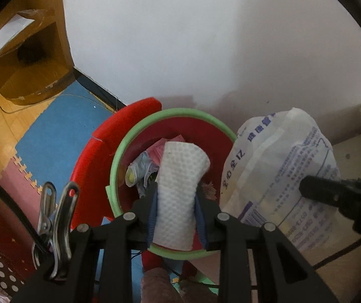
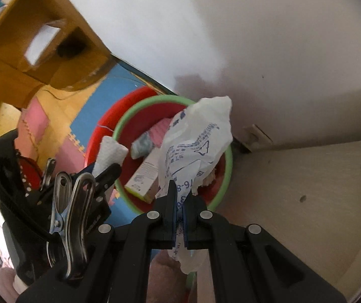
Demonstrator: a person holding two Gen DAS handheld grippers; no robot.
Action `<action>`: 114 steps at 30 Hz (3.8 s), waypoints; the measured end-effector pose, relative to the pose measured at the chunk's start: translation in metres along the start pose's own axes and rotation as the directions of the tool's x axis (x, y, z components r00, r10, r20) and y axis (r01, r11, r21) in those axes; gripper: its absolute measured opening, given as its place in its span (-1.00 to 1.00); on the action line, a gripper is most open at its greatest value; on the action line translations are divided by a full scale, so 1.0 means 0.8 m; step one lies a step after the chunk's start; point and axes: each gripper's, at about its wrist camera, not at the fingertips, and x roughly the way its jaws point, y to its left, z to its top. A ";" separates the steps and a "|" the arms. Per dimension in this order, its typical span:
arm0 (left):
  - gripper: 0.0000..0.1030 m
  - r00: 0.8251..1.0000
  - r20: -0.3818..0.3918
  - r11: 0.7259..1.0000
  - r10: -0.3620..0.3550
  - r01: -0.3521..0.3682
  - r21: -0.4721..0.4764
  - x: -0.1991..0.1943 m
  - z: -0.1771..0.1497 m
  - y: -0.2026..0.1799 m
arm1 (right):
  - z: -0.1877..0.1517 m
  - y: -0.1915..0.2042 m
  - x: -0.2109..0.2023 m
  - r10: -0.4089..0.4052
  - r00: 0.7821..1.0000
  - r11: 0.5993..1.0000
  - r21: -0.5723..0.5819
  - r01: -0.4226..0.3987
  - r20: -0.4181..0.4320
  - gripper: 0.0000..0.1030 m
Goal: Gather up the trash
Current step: 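Open both grippers to drop the sponge pad and printed bag into the bucket, then move both open grippers from the bucket back over the bed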
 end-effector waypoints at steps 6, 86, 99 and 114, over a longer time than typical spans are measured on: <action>-0.46 0.999 -0.046 1.000 -0.004 0.005 0.010 0.036 0.011 0.002 | 0.016 -0.006 0.041 -0.035 0.996 0.998 0.052 0.039 -0.078 -0.92; 0.14 0.929 0.306 0.976 0.206 -0.173 -0.130 -0.382 -0.227 -0.148 | -0.360 -0.033 -0.316 0.257 0.808 0.954 -0.273 -0.124 0.530 -0.47; 0.14 0.939 0.309 0.988 0.152 -0.149 -0.035 -0.413 -0.280 -0.186 | -0.443 -0.065 -0.350 0.254 0.753 0.964 -0.226 -0.144 0.607 -0.47; 0.14 0.963 0.267 0.969 0.028 -0.092 0.230 -0.405 -0.305 -0.260 | -0.539 -0.156 -0.367 0.045 0.751 0.979 0.122 -0.166 0.659 -0.47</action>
